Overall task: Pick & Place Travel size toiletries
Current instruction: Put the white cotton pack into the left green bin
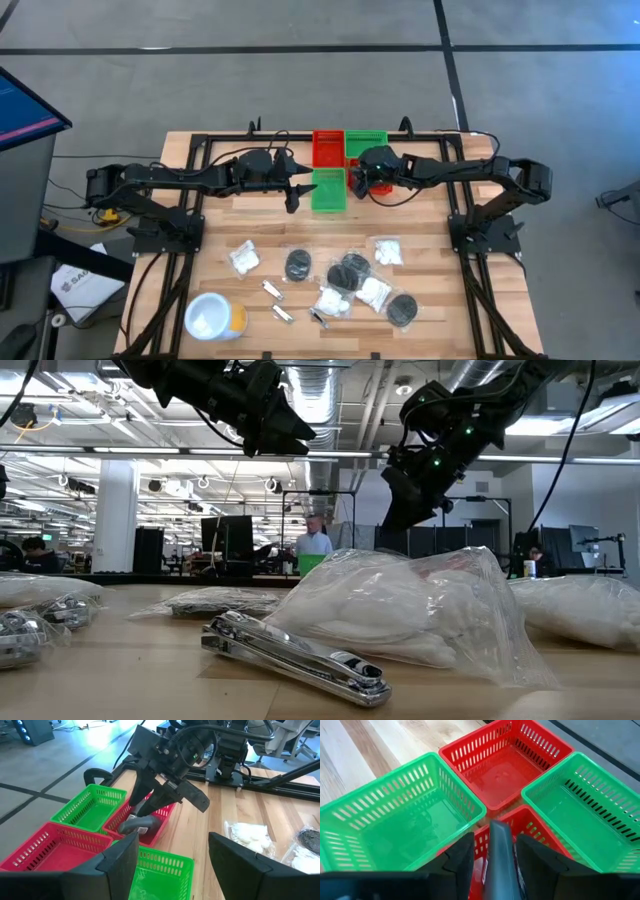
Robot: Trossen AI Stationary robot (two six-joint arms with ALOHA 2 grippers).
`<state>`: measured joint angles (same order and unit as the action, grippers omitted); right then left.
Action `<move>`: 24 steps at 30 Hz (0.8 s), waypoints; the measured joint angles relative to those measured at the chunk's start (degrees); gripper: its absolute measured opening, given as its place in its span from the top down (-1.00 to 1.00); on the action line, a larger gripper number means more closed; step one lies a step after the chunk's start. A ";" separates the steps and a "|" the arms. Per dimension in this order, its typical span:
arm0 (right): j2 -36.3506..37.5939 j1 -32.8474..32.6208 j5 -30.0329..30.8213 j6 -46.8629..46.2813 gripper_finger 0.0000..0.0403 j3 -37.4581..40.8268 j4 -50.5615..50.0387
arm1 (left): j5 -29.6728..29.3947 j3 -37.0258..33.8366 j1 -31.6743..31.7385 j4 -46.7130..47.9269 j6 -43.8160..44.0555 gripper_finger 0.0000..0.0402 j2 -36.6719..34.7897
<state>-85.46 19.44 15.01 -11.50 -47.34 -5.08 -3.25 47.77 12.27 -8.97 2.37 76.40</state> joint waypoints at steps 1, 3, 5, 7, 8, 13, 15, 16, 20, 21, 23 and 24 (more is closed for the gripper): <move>0.01 -0.28 -0.01 0.03 0.34 -0.05 0.01 | -0.01 0.00 0.01 0.00 0.01 -0.14 0.00; 0.10 -1.00 -0.04 0.27 0.33 -0.05 -0.08 | -0.01 0.00 0.01 0.00 0.00 -0.14 0.00; 0.83 -1.97 -1.31 1.08 0.33 -0.05 -0.67 | -0.02 0.00 0.01 0.00 0.00 -0.14 0.00; 1.32 -3.10 -3.52 1.39 0.34 -0.10 -1.10 | -0.04 0.00 0.02 0.00 0.00 -0.14 0.00; 1.82 -3.73 -4.72 1.39 0.33 -0.06 -2.14 | -0.04 0.00 0.00 0.02 0.00 -0.14 0.00; 5.02 -7.92 -8.87 1.39 0.33 -0.08 -7.47 | -0.25 0.00 0.02 0.00 0.00 -0.14 0.00; 5.89 -10.09 -9.21 1.37 0.33 -0.08 -10.72 | -0.23 0.00 0.00 0.02 0.00 -0.14 0.00; 6.26 -11.17 -9.23 1.35 0.33 -0.05 -12.31 | -0.23 0.00 0.02 0.02 0.00 -0.14 0.00; 6.61 -15.18 -9.26 -0.27 0.34 -0.05 -17.89 | -0.21 0.00 0.00 0.00 0.00 -0.14 0.00; 6.61 -16.03 -9.28 -0.83 0.34 -0.05 -19.03 | -0.21 0.00 0.00 0.00 0.00 -0.14 0.00; 6.41 -17.72 -9.26 -1.99 0.34 -0.05 -20.68 | -0.21 0.00 0.00 0.00 0.00 -0.14 0.00; 6.14 -18.44 -9.26 -2.44 0.34 -0.05 -21.28 | -0.19 0.00 0.00 0.00 0.00 -0.14 0.00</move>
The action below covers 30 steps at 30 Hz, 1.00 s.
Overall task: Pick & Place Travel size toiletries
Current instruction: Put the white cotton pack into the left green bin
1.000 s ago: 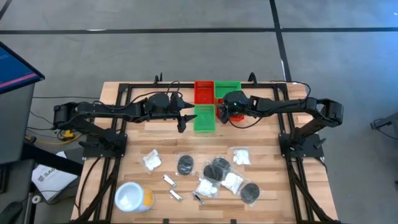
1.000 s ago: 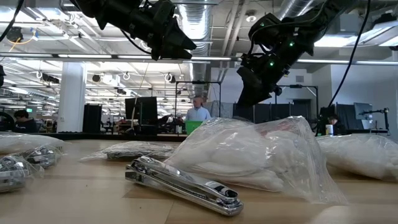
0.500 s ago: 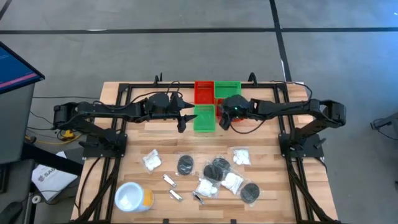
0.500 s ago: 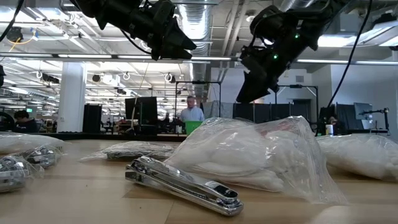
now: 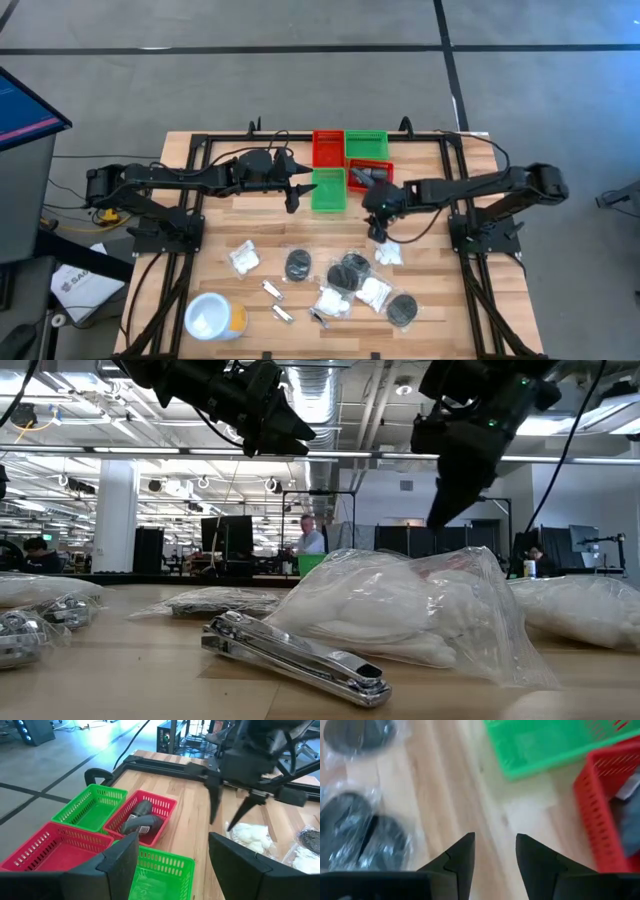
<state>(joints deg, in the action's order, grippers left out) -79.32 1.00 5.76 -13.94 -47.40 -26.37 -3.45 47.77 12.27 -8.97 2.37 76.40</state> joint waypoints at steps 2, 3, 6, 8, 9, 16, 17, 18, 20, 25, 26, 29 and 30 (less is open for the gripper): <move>-0.30 -1.32 -0.02 -0.91 0.34 0.02 -1.15 | 0.00 0.00 0.01 0.00 0.00 -0.14 0.00; -0.28 -1.84 0.00 -1.06 0.33 0.04 -1.44 | 0.00 0.00 0.01 0.00 0.00 -0.14 0.00; -0.25 -3.26 -0.01 -1.50 0.34 0.03 -2.24 | 0.03 0.00 0.02 0.00 0.00 -0.14 0.00; -0.25 -4.08 -0.01 -1.76 0.34 0.04 -2.15 | 0.04 0.00 0.00 0.00 0.00 -0.14 0.00; -0.25 -4.52 0.00 -1.76 0.35 0.04 -2.17 | 0.19 0.00 0.02 0.00 0.00 -0.14 0.00; -0.25 -7.02 -0.02 -2.83 0.35 0.04 -3.51 | 0.22 0.00 0.02 0.00 0.00 -0.14 0.00; -0.25 -7.30 0.00 -2.85 0.35 0.04 -3.97 | 0.22 0.00 0.02 0.00 0.00 -0.14 0.00; -0.25 -7.57 0.01 -2.94 0.36 0.04 -4.35 | 0.22 0.00 0.02 0.00 0.00 -0.14 0.00; -0.25 -8.16 0.02 -3.94 0.36 0.04 -4.94 | 0.20 0.00 0.02 0.00 0.00 -0.14 0.00; -0.76 -9.32 -0.01 -4.61 0.36 0.04 -5.22 | 0.20 0.00 0.02 -0.02 0.00 -0.14 0.00; -1.06 -9.36 0.00 -5.10 0.36 0.04 -4.93 | 0.20 0.00 0.02 0.00 0.00 -0.14 0.00; -2.02 -9.48 -0.05 -6.08 0.36 0.11 -5.78 | 0.18 0.00 0.01 -0.02 0.00 -0.14 0.00; -2.68 -9.65 -0.04 -6.09 0.37 0.02 -5.43 | 0.18 0.00 0.02 -0.02 0.00 -0.14 0.00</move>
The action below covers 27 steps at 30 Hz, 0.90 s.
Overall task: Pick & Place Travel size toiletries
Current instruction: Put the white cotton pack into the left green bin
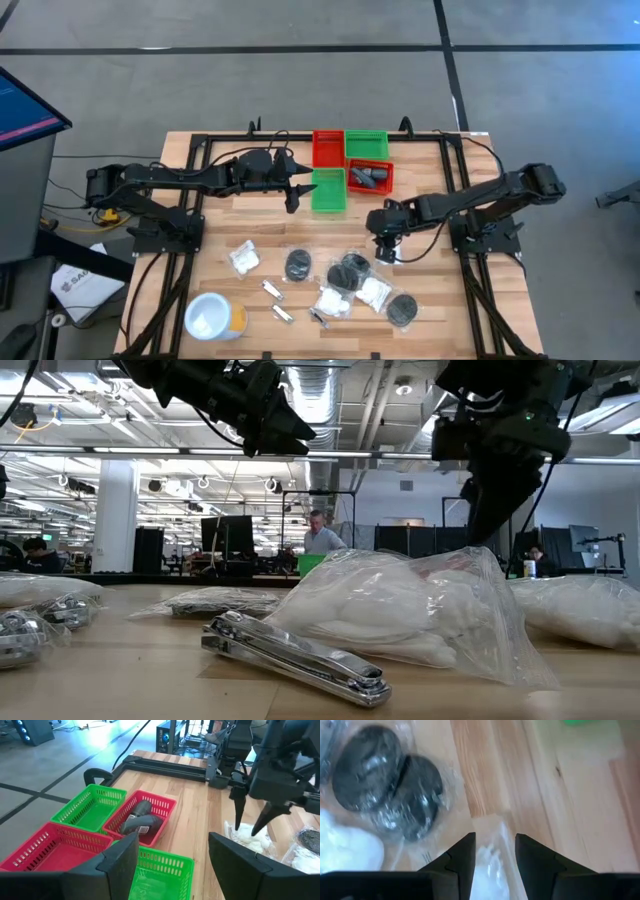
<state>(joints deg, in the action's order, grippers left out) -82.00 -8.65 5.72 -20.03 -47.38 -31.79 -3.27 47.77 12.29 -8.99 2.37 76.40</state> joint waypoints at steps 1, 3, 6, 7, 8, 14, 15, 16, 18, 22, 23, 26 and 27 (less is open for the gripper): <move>-0.87 -0.02 0.00 0.00 0.37 -0.15 0.73 | 0.00 0.00 0.00 0.00 0.00 -0.14 0.00; -2.04 -0.02 0.00 0.00 0.37 0.11 -0.52 | 0.00 0.00 0.00 -0.04 0.00 -0.14 -0.02; -4.39 0.01 0.00 0.00 0.36 -0.02 0.03 | -0.02 -0.02 0.00 0.08 -0.01 -0.14 -0.02; -5.11 0.05 0.00 0.05 0.36 0.00 -0.05 | -0.02 -0.02 -0.02 -0.01 -0.03 -0.14 -0.02; -6.08 0.05 0.00 0.30 0.35 0.00 0.44 | -0.04 -0.02 -0.02 0.02 -0.02 -0.14 -0.02; -10.45 0.03 0.00 0.92 0.36 0.00 0.71 | -0.24 -0.02 -0.01 0.02 -0.02 -0.14 -0.02; -11.05 0.03 0.02 0.92 0.36 0.09 0.36 | -0.24 -0.02 0.00 0.00 -0.02 -0.14 -0.02; -11.67 0.05 0.02 0.93 0.37 0.07 0.74 | -0.22 -0.02 0.00 0.00 -0.02 -0.14 -0.02; -12.56 0.05 0.02 0.94 0.36 0.00 0.65 | -0.22 -0.02 -0.01 -0.01 -0.02 -0.14 -0.02; -13.64 0.03 0.02 1.09 0.36 -0.26 1.16 | -0.21 -0.02 -0.01 -0.02 -0.02 -0.14 -0.02; -13.64 0.03 0.02 1.09 0.36 -0.26 1.18 | -0.20 -0.02 0.00 -0.02 -0.02 -0.14 -0.02; -13.33 0.03 0.00 1.07 0.38 -0.16 1.16 | -0.20 -0.02 0.00 -0.02 -0.02 -0.14 -0.02; -13.23 0.03 0.00 1.07 0.40 -0.12 1.16 | -0.18 -0.02 0.00 -0.01 -0.02 -0.14 -0.02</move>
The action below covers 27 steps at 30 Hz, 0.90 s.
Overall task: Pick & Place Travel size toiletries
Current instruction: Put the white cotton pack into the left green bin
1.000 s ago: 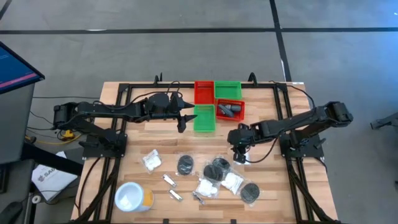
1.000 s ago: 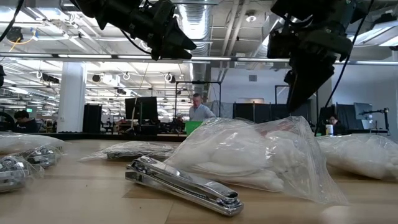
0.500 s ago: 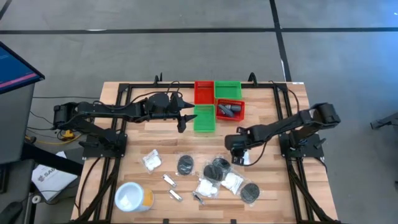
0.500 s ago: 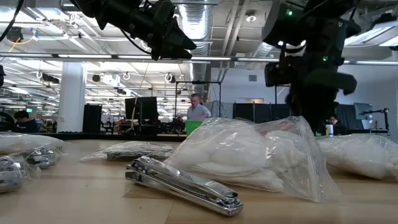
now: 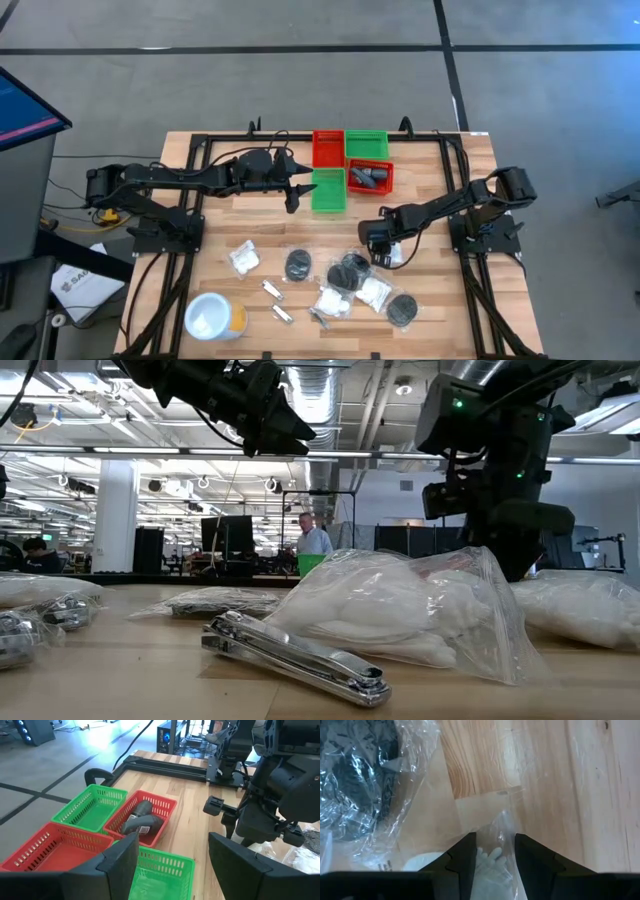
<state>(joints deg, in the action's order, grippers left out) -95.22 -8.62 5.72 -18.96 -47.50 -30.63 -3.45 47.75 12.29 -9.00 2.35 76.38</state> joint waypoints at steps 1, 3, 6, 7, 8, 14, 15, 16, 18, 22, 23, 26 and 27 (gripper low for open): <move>0.00 0.00 0.00 0.00 0.42 0.02 0.01 | 0.01 0.00 -0.01 0.01 0.00 -0.14 0.00; 0.03 0.00 -0.04 -0.01 0.48 0.02 -0.08 | 0.01 0.00 -0.02 0.01 0.00 -0.14 0.00; 0.03 -0.02 -0.09 -0.04 0.58 0.04 -0.12 | 0.03 0.00 -0.01 0.01 0.00 -0.14 0.00; 0.03 -0.02 -0.09 -0.07 0.62 0.06 -0.13 | 0.07 0.00 0.00 0.01 0.00 -0.14 0.00; 0.03 -0.02 -0.09 -0.11 0.67 0.06 -0.13 | 0.21 0.00 0.00 0.01 0.00 -0.14 0.00; 0.03 0.00 0.09 -0.08 0.96 0.06 -0.21 | 0.23 0.00 -0.01 0.01 0.00 -0.14 0.00; 0.03 0.00 0.09 -0.09 0.97 0.06 -0.21 | 0.23 0.00 0.00 0.01 0.00 -0.14 0.00; 0.03 0.00 0.09 -0.10 0.96 0.08 -0.20 | 0.23 0.00 -0.01 0.01 0.00 -0.14 0.00; 0.03 0.00 0.09 -0.11 0.95 0.08 -0.20 | 0.20 0.00 0.00 0.01 0.00 -0.14 0.00; 0.03 0.02 -0.37 -0.11 0.99 0.08 -0.15 | 0.20 0.00 -0.02 0.01 0.00 -0.14 0.00; 0.03 0.02 -0.57 -0.11 0.99 0.08 -0.10 | 0.20 0.00 0.00 0.01 0.00 -0.14 0.00; 0.28 0.04 -1.08 -0.09 0.99 0.06 -0.03 | 0.18 0.00 -0.02 0.01 0.00 -0.14 0.00; 0.31 0.04 -1.34 -0.07 0.99 -0.10 -0.04 | 0.18 0.00 -0.02 0.01 0.00 -0.14 0.00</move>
<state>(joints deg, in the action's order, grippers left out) -94.91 -8.58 4.38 -19.03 -47.60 -30.68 -3.27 47.75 12.27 -8.99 2.35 76.38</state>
